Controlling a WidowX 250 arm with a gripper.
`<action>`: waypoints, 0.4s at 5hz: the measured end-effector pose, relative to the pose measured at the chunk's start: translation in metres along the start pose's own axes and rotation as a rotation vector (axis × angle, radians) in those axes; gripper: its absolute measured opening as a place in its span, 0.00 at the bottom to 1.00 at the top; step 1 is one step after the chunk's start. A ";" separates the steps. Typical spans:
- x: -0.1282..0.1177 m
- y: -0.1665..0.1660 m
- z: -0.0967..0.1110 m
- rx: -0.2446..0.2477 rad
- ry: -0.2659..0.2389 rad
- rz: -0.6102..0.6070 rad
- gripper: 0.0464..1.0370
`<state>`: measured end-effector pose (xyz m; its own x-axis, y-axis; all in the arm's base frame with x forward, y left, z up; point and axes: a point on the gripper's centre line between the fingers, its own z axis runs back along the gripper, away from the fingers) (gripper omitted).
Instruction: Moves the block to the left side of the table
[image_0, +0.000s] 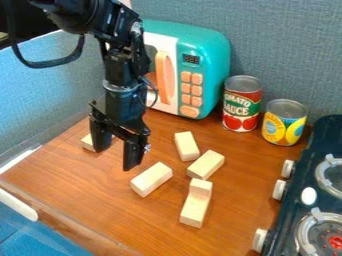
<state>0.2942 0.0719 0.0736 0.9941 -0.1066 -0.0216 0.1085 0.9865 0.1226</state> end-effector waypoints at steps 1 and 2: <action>-0.001 -0.001 -0.009 -0.005 0.027 -0.002 0.96; 0.011 0.010 -0.008 0.057 -0.014 -0.005 0.96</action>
<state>0.3063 0.0817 0.0665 0.9934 -0.1140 -0.0085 0.1136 0.9772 0.1792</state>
